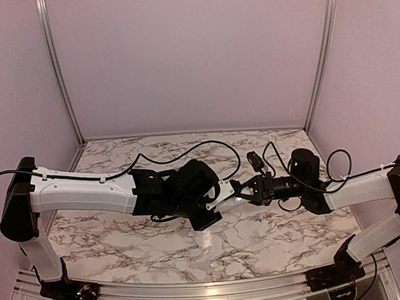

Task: Load the batteries into the remote control
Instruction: Pass from the right arm to the left, then pass from the left arm to the right

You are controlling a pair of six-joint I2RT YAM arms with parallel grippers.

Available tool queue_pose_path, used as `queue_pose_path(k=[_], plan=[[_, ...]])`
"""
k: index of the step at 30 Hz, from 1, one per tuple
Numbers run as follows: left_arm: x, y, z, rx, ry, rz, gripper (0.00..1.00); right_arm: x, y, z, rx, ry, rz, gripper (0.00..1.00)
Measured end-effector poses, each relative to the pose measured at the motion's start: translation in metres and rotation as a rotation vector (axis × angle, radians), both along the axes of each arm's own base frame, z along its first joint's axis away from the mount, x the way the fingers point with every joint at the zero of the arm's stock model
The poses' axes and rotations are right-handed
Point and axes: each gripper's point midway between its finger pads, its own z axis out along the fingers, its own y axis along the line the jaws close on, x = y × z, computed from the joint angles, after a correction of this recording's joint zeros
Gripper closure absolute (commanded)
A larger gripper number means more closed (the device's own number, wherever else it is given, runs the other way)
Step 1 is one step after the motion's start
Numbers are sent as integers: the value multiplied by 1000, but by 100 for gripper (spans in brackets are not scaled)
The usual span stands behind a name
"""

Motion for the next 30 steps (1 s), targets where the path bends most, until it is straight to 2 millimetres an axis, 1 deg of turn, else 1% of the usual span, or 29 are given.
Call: queue_pose_path(k=[3, 4, 8, 12, 13, 14, 15, 18, 21, 23, 24, 25, 27, 28, 30], plan=[[-1, 1, -3, 11, 4, -5, 53, 0, 1, 3, 3, -6, 9, 73], [-2, 1, -3, 15, 7, -14, 54, -1, 1, 3, 2, -5, 11, 67], [-6, -1, -4, 3, 33, -22, 59, -1, 2, 7, 4, -25, 22, 57], [-14, 1, 4, -47, 86, -42, 64, 3, 4, 27, 22, -100, 27, 46], [-16, 1, 11, -72, 101, -48, 64, 5, 4, 35, 30, -129, 29, 41], [-17, 1, 17, -95, 111, -52, 64, 6, 4, 42, 35, -156, 32, 33], [-17, 0, 25, -121, 118, -56, 63, 8, 3, 43, 36, -163, 28, 28], [-18, 0, 50, -207, 141, -71, 63, 18, -8, 60, 35, -238, -2, 18], [-18, 5, 73, -297, 177, -89, 63, 27, -17, 87, 30, -352, -37, 13], [-18, 9, 87, -354, 197, -106, 63, 30, -21, 112, 27, -458, -60, 8], [-19, 11, 96, -398, 210, -121, 63, 29, -24, 127, 35, -518, -70, 7], [-20, 14, 103, -426, 219, -131, 63, 26, -25, 140, 47, -575, -74, 3], [-23, 17, 119, -496, 237, -160, 63, 17, -29, 161, 73, -667, -76, 1], [-25, 19, 128, -534, 247, -175, 63, 13, -30, 168, 84, -704, -74, 1], [-32, 19, 147, -606, 257, -217, 63, 6, -29, 175, 96, -757, -62, 1]])
